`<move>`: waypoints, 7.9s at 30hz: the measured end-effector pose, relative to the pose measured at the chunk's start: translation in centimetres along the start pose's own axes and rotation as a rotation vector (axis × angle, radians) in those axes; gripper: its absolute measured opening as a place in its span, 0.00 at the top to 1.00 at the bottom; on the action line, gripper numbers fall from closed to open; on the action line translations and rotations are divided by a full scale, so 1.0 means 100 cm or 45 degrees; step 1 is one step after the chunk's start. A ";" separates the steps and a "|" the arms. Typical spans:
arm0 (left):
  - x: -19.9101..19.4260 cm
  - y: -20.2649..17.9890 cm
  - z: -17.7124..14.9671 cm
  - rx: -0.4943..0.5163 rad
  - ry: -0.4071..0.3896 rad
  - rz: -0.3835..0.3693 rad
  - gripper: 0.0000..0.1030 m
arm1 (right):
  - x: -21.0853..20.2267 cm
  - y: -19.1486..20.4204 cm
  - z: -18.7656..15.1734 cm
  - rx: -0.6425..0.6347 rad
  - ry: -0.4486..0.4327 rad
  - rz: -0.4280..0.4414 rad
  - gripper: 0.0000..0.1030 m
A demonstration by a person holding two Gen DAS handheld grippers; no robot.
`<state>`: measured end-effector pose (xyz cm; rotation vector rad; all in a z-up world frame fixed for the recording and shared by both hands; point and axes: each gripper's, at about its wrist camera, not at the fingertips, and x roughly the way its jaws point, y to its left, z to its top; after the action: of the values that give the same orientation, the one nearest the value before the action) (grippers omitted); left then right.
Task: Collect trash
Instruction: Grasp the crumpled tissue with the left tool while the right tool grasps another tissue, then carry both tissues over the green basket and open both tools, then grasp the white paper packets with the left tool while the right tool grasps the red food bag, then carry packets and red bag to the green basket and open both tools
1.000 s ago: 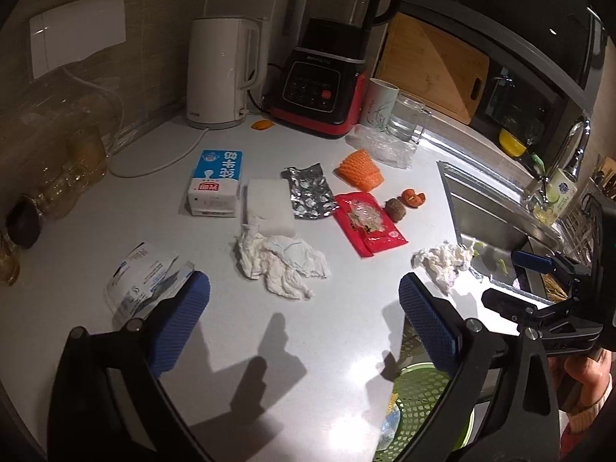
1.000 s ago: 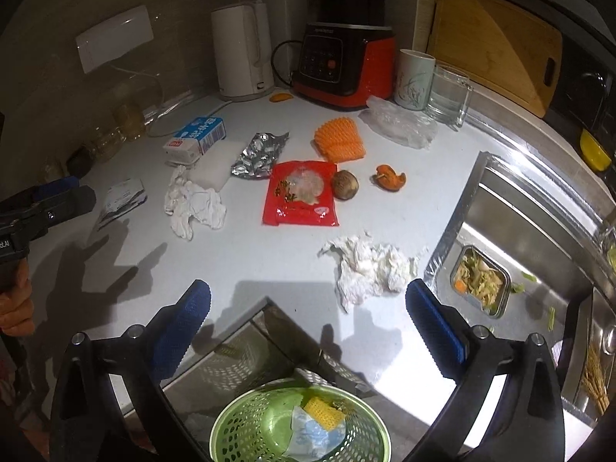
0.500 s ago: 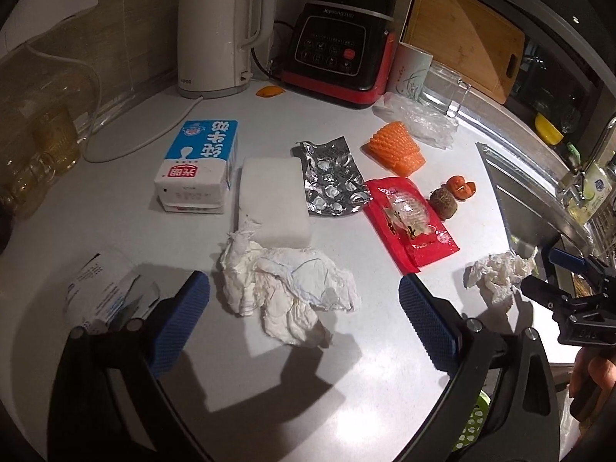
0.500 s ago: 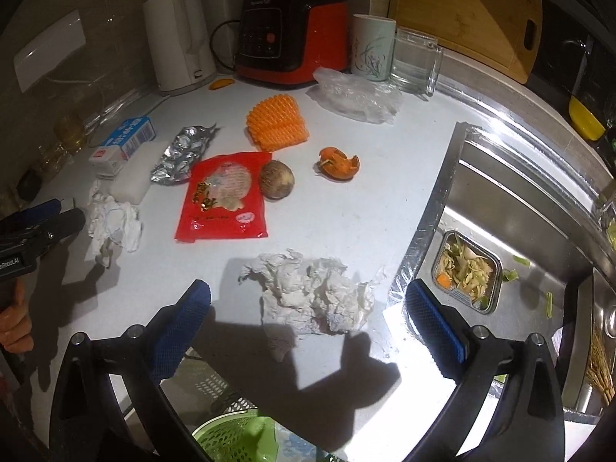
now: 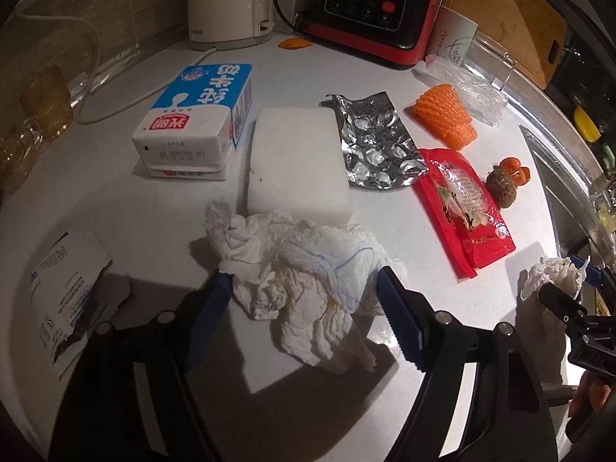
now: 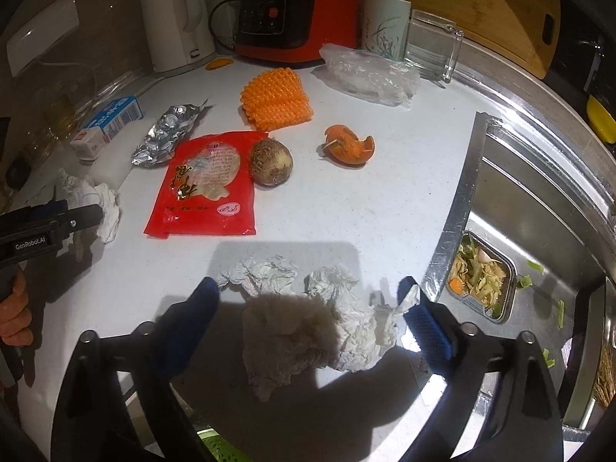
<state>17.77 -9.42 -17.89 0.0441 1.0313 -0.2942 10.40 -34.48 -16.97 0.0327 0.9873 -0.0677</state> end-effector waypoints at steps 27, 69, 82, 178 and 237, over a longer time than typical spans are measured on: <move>-0.095 -0.046 -0.038 0.125 -0.061 -0.247 0.78 | -0.075 -0.008 -0.028 0.060 -0.057 0.108 0.64; -0.133 -0.162 -0.178 0.514 0.227 -0.526 0.27 | -0.188 -0.012 -0.184 0.276 -0.003 0.013 0.61; -0.149 -0.145 -0.162 0.487 0.117 -0.442 0.21 | -0.170 -0.003 -0.189 0.260 0.065 0.045 0.60; -0.061 0.039 -0.018 0.018 -0.110 -0.306 0.81 | 0.053 0.085 0.062 0.081 0.050 -0.002 0.02; -0.129 -0.018 -0.074 0.137 -0.026 -0.557 0.81 | -0.113 0.033 -0.057 0.073 0.069 0.163 0.97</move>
<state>4.98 -7.03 -10.56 -0.0890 0.9979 -0.7460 -0.28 -30.39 -10.70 0.1509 1.0353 0.0224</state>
